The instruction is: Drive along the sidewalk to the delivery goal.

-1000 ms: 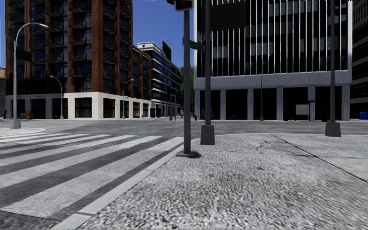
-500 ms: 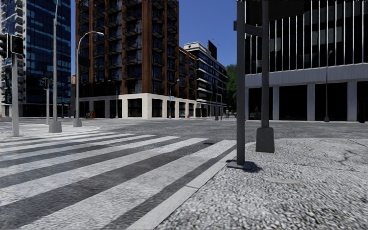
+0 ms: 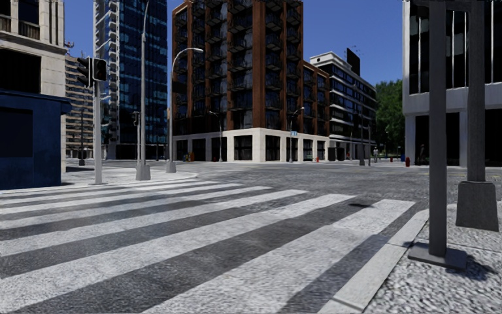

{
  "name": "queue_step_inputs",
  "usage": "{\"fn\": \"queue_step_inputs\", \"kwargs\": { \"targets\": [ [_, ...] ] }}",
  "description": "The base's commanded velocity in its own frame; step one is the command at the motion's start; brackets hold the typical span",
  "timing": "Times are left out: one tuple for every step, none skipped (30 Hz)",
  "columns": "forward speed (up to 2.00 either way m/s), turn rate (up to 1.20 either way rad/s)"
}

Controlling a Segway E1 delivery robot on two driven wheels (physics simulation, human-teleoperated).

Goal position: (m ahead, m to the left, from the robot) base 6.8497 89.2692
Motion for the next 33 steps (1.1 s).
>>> {"fn": "queue_step_inputs", "kwargs": {
  "targets": [
    [1.18,0.4],
    [1.18,0.31],
    [1.18,0.26],
    [1.18,0.26],
    [1.18,0.24],
    [1.18,0.24],
    [1.18,0.24],
    [1.18,0.24],
    [1.18,0.24],
    [1.18,0.24],
    [1.19,0.24],
    [1.19,0.24],
    [1.21,0.24],
    [1.24,0.24],
    [1.26,0.24],
    [1.26,0.24],
    [1.27,0.24],
    [1.28,0.24],
    [1.38,0.24],
    [1.38,0.24],
    [1.38,0.24],
    [1.38,0.24],
    [1.38,0.24],
    [1.38,0.24],
    [1.38,0.24],
    [1.38,0.24],
    [1.38,0.24],
    [1.38,0.25],
    [1.38,0.25],
    [1.4,0.33],
    [1.4,0.37],
    [1.4,0.41],
    [1.4,0.41]
  ]
}}
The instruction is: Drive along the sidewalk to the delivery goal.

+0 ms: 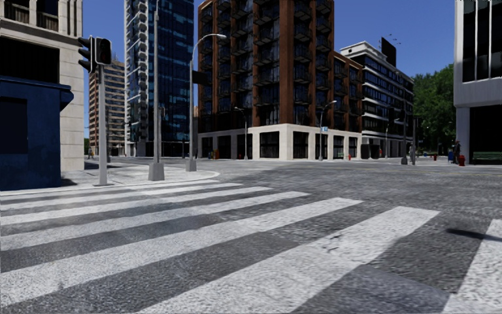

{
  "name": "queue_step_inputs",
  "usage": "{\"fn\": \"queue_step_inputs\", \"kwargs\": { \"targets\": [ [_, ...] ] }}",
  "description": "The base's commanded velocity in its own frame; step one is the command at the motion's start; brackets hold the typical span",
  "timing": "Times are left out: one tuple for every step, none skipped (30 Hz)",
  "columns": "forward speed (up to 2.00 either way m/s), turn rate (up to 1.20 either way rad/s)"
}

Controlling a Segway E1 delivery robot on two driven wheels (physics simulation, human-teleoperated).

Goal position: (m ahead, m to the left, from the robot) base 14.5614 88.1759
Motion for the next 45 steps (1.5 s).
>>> {"fn": "queue_step_inputs", "kwargs": {
  "targets": [
    [1.41,0.44],
    [1.41,0.44],
    [1.41,0.44],
    [1.41,0.44],
    [1.41,0.44],
    [1.41,0.44],
    [1.41,0.44],
    [1.41,0.44],
    [1.41,0.44],
    [1.41,0.44],
    [1.41,0.44],
    [1.41,0.44],
    [1.41,0.44],
    [1.41,0.44],
    [1.41,0.44],
    [1.41,0.44],
    [1.41,0.44],
    [1.41,0.44],
    [1.41,0.44],
    [1.41,0.44],
    [1.41,0.44],
    [1.41,0.44],
    [1.41,0.44],
    [1.41,0.44],
    [1.41,0.42],
    [1.41,0.41],
    [1.41,0.41],
    [1.41,0.41],
    [1.41,0.41],
    [1.41,0.41],
    [1.41,0.42],
    [1.41,0.42],
    [1.41,0.42],
    [1.41,0.42],
    [1.41,0.39],
    [1.41,0.39],
    [1.41,0.33],
    [1.41,0.26],
    [1.41,0.24],
    [1.41,0.24],
    [1.41,0.24],
    [1.41,0.24],
    [1.41,0.24],
    [1.41,0.24],
    [1.43,0.1]
  ]
}}
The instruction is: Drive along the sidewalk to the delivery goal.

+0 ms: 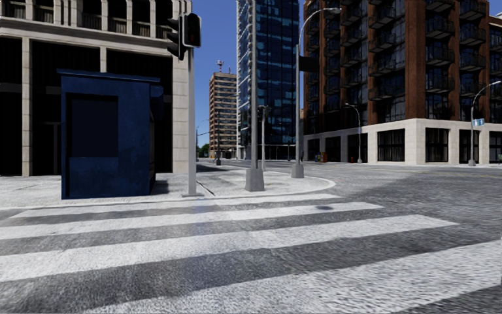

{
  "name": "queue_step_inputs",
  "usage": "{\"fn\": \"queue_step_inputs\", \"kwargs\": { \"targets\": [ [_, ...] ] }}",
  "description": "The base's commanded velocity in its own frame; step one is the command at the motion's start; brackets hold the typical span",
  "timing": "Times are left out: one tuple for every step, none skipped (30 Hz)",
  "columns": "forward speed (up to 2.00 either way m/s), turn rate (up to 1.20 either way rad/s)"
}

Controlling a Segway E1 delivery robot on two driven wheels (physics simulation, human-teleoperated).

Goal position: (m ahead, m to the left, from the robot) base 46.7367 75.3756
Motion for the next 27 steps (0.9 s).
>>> {"fn": "queue_step_inputs", "kwargs": {
  "targets": [
    [1.49,0.0],
    [1.52,0.0],
    [1.52,0.0],
    [1.53,0.0],
    [1.54,0.0],
    [1.54,0.0],
    [1.54,0.0],
    [1.54,0.0],
    [1.54,0.0],
    [1.54,0.0],
    [1.54,0.0],
    [1.54,0.0],
    [1.54,0.0],
    [1.54,0.0],
    [1.54,0.0],
    [1.54,0.0],
    [1.54,0.0],
    [1.54,0.0],
    [1.54,0.0],
    [1.54,0.0],
    [1.54,0.0],
    [1.54,0.0],
    [1.54,0.0],
    [1.54,0.0],
    [1.54,0.0],
    [1.54,0.0],
    [1.54,0.0]
  ]
}}
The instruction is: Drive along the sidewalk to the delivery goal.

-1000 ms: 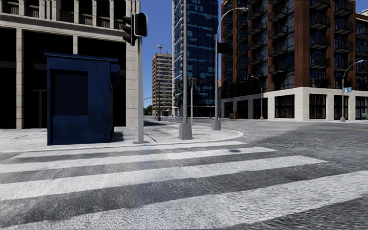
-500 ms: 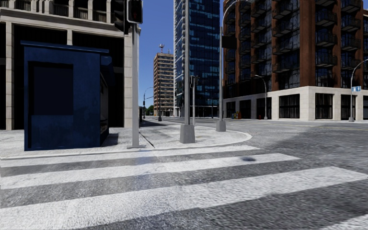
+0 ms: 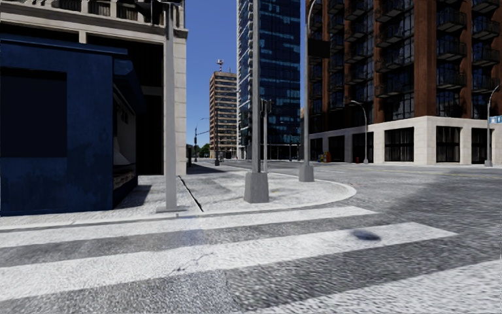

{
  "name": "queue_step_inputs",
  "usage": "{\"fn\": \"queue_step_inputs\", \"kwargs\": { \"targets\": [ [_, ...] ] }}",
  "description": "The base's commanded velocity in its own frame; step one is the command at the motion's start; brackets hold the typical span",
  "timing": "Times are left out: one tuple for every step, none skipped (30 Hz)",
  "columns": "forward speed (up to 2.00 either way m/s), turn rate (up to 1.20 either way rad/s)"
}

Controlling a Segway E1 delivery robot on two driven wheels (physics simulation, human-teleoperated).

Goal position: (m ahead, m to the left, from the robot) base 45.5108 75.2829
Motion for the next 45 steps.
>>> {"fn": "queue_step_inputs", "kwargs": {
  "targets": [
    [1.54,0.0],
    [1.54,0.0],
    [1.54,0.0],
    [1.53,0.0],
    [1.53,0.0],
    [1.53,0.0],
    [1.53,0.0],
    [1.53,0.0],
    [1.53,0.0],
    [1.53,0.0],
    [1.53,0.0],
    [1.53,0.0],
    [1.53,0.0],
    [1.53,0.0],
    [1.53,0.05],
    [1.53,0.05],
    [1.53,0.06],
    [1.53,0.06],
    [1.53,0.06],
    [1.53,0.06],
    [1.53,0.06],
    [1.53,0.07],
    [1.53,0.09],
    [1.53,0.1],
    [1.53,0.1],
    [1.53,0.11],
    [1.53,0.12],
    [1.53,0.17],
    [1.53,0.19],
    [1.53,0.19],
    [1.53,0.2],
    [1.53,0.2],
    [1.53,0.2],
    [1.53,0.2],
    [1.53,0.2],
    [1.53,0.21],
    [1.53,0.21],
    [1.53,0.21],
    [1.53,0.21],
    [1.53,0.24],
    [1.52,0.27],
    [1.52,0.27],
    [1.52,0.27],
    [1.52,0.28],
    [1.52,0.28]
  ]
}}
